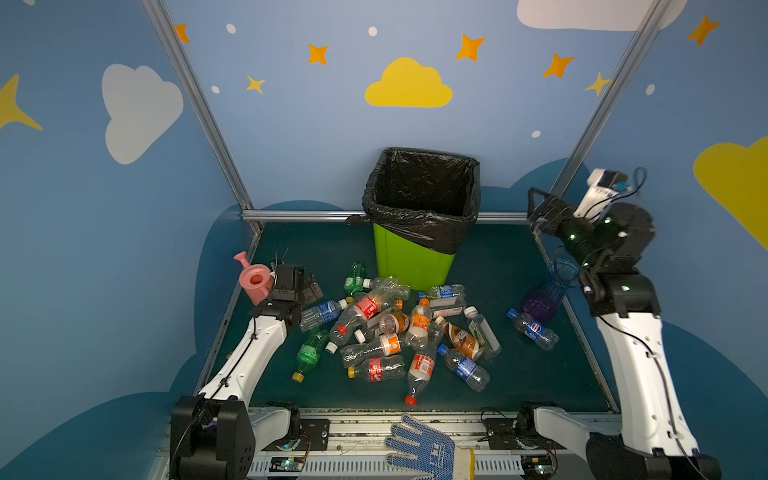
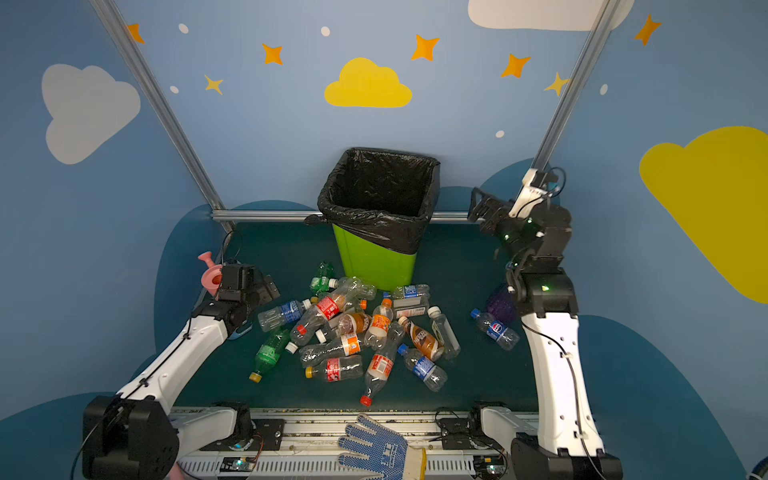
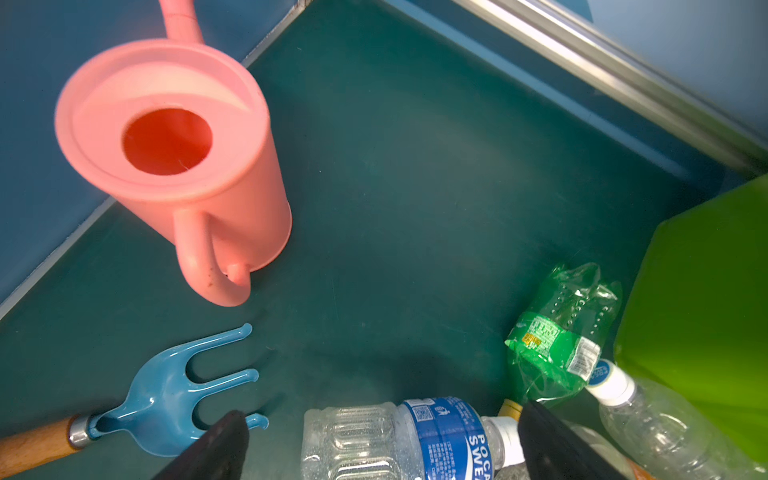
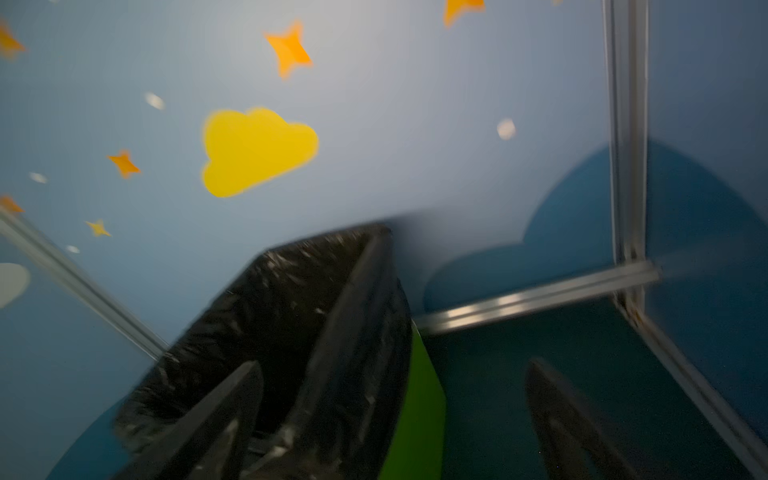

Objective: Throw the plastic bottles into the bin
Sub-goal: 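Lower the right gripper toward the Pepsi bottle beside the purple vase, then align the open right gripper around the Pepsi bottle's middle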

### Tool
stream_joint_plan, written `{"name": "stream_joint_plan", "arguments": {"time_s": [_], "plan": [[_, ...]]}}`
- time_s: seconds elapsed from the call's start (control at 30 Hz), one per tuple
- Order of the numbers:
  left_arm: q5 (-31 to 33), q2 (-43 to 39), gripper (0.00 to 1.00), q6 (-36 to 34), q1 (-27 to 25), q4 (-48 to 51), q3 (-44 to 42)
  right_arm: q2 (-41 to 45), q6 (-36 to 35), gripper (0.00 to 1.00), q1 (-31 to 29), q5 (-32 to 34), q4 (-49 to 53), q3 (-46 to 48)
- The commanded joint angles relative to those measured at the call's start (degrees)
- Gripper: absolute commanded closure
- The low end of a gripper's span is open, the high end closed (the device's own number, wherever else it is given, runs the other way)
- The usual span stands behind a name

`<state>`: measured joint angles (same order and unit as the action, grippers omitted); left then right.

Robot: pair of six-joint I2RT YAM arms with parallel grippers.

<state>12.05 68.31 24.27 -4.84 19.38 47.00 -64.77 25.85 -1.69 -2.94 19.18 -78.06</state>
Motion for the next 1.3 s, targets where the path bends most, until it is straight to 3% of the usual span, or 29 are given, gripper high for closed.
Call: {"name": "stream_joint_plan", "arguments": {"time_s": [0.0,0.23,0.43,0.7,1.27], "plan": [[0.28,0.15,0.00,-0.84,-0.85,0.53,-0.07,6.55,8.87,0.02,2.65,4.47,5.64,10.32],[2.18,0.42,0.00,-2.49,-3.23,-2.52,0.14,18.03,19.27,0.02,10.03,7.74,10.64,31.90],[2.32,1.40,0.00,-3.62,-4.50,-4.19,0.60,20.03,21.80,0.02,20.11,0.68,10.40,42.14],[1.92,3.05,0.00,-4.00,-4.84,-4.69,0.20,14.99,20.50,0.02,29.14,-8.03,7.05,47.25],[1.92,5.03,0.00,-5.36,-4.91,-5.38,0.63,2.67,20.45,0.03,29.83,-9.10,0.64,46.22]]}}
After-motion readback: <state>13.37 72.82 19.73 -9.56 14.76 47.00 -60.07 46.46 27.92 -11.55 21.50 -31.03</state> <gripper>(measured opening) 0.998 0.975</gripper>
